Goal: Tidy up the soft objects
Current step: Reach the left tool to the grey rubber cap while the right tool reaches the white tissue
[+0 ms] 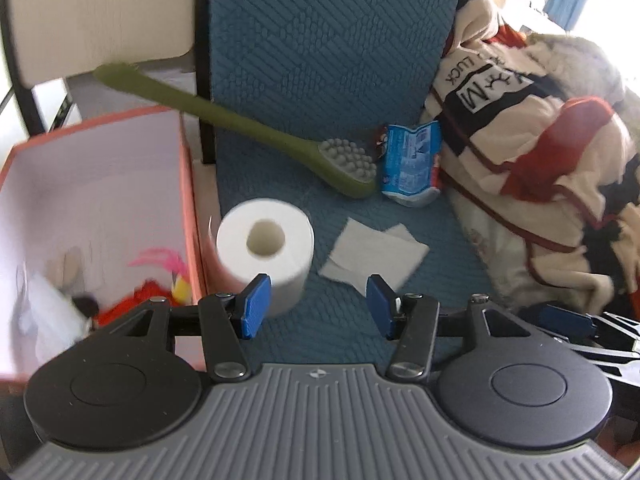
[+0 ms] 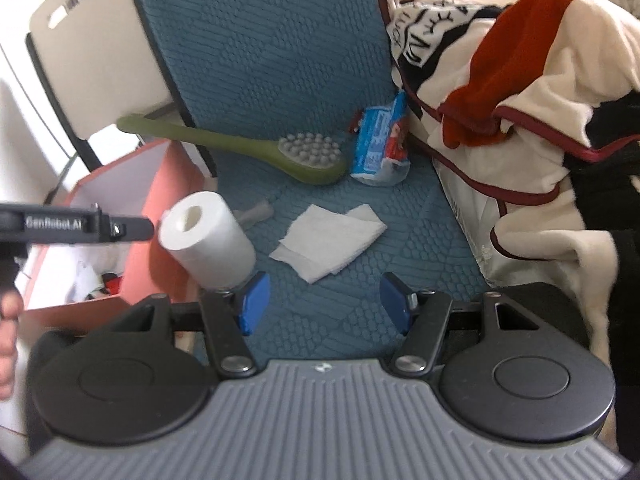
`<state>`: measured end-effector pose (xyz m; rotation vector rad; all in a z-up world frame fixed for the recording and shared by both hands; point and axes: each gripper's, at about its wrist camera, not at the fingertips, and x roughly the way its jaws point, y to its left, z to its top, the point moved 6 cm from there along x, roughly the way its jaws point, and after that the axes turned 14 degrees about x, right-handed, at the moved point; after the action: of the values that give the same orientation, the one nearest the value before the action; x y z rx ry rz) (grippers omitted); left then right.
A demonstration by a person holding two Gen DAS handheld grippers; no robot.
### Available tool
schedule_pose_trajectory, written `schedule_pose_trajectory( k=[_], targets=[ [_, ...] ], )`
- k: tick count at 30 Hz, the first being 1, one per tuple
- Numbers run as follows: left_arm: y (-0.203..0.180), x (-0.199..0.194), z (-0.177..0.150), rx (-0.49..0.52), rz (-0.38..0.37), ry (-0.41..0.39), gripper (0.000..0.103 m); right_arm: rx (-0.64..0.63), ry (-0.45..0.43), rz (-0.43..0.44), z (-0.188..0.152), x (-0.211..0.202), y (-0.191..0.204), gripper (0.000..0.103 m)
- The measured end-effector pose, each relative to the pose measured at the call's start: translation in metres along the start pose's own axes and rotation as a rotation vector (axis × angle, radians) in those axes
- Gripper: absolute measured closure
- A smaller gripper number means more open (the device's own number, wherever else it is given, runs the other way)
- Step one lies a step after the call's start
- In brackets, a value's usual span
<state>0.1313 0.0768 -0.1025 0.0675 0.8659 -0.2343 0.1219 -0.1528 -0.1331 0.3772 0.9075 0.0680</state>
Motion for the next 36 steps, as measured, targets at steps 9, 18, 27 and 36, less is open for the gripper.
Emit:
schedule_pose_trajectory(
  k=[9, 18, 27, 36],
  targets=[
    [0.014, 0.089, 0.058, 0.141, -0.023, 0.063, 0.044, 0.021, 0.067, -0.025, 0.016, 0.073, -0.004, 0.040],
    [0.019, 0.171, 0.085, 0.309, -0.065, 0.195, 0.046, 0.046, 0.115, -0.038, 0.019, 0.142, 0.004, 0.040],
    [0.018, 0.235, 0.092, 0.425, -0.118, 0.349, 0.053, 0.063, 0.107, -0.088, 0.023, 0.178, -0.011, 0.040],
    [0.000, 0.269, 0.090, 0.535, -0.090, 0.455, 0.056, 0.096, 0.109, -0.083, 0.022, 0.193, -0.021, 0.040]
  ],
)
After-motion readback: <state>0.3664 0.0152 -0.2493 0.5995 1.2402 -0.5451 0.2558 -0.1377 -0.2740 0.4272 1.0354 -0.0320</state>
